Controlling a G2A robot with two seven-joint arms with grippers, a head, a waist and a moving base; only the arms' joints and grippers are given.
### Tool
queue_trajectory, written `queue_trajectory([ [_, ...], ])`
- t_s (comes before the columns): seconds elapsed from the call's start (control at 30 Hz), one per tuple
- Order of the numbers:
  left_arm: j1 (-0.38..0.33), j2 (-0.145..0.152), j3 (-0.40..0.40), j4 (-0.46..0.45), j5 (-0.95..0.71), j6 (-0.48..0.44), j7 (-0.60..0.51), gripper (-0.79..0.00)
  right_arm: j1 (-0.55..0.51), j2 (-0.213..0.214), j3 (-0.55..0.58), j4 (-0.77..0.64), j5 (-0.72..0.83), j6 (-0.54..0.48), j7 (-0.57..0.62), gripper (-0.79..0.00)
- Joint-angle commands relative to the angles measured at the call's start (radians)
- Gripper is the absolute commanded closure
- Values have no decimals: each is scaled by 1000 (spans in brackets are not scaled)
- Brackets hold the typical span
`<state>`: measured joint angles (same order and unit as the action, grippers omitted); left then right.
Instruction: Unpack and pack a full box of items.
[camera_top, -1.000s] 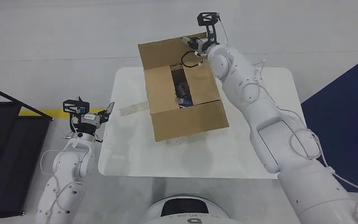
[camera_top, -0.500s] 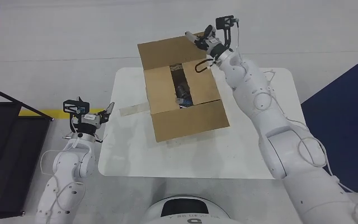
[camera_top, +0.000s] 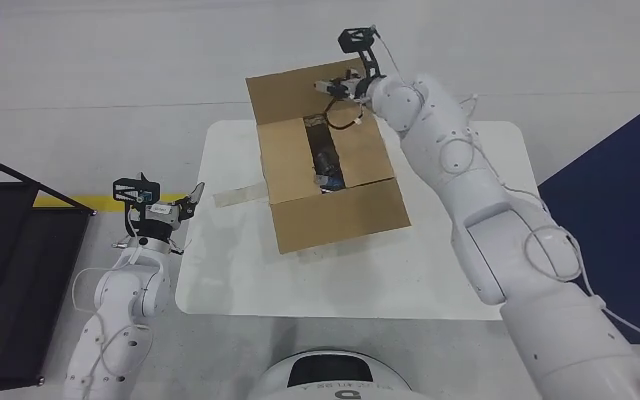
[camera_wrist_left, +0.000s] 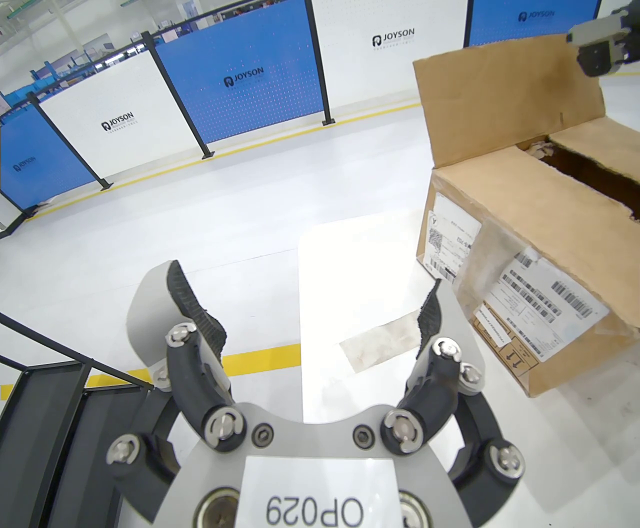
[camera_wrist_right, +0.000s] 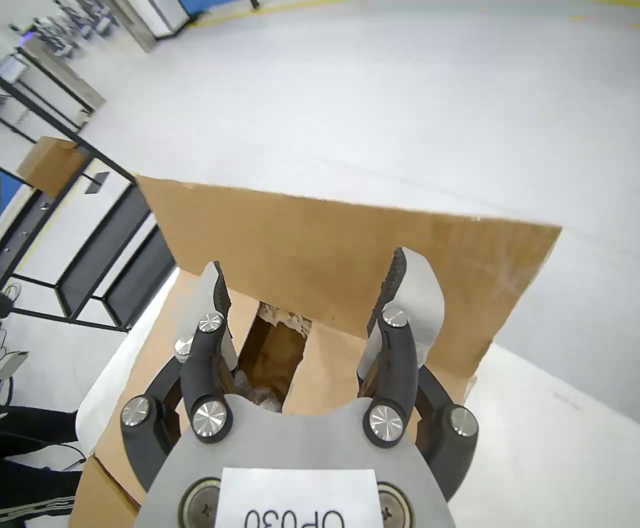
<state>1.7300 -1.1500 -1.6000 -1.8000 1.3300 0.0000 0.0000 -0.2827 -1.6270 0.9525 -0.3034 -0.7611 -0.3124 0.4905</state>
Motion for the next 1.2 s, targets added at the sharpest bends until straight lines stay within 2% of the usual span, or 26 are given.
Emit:
queue_trajectory([
  [0.0, 0, 0, 0, 0, 0, 0, 0, -785, 5, -6, -3, 6, 6, 21, 44, -745],
  [0.07, 0, 0, 0, 0, 0, 0, 0, -785, 5, -6, -3, 6, 6, 21, 44, -785],
  [0.17, 0, 0, 0, 0, 0, 0, 0, -785, 5, -6, -3, 6, 6, 21, 44, -785],
  [0.23, 0, 0, 0, 0, 0, 0, 0, -785, 17, -19, -14, 31, 10, 32, 121, -785],
  [0.27, 0, 0, 0, 0, 0, 0, 0, -785, 25, -23, -9, 37, 33, -7, 126, -785],
  [0.37, 0, 0, 0, 0, 0, 0, 0, -785, 44, -13, 12, 71, 79, -200, 152, -785],
  [0.5, 0, 0, 0, 0, 0, 0, 0, -785, 40, 13, 29, 98, 116, -526, 232, -785],
  [0.6, 0, 0, 0, 0, 0, 0, 0, -785, 35, 32, 44, 112, 151, -688, 282, -785],
  [0.67, 0, 0, 0, 0, 0, 0, 0, -785, 31, 41, 51, 105, 173, -700, 315, -785],
  [0.97, 0, 0, 0, 0, 0, 0, 0, -785, 20, 41, 54, 94, 190, -700, 317, -785],
  [1.03, 0, 0, 0, 0, 0, 0, 0, -785, -38, 37, 32, 9, 213, -700, 318, -785],
  [1.17, 0, 0, 0, 0, 0, 0, 0, -785, -110, 61, -63, -85, 239, -700, 318, -785],
])
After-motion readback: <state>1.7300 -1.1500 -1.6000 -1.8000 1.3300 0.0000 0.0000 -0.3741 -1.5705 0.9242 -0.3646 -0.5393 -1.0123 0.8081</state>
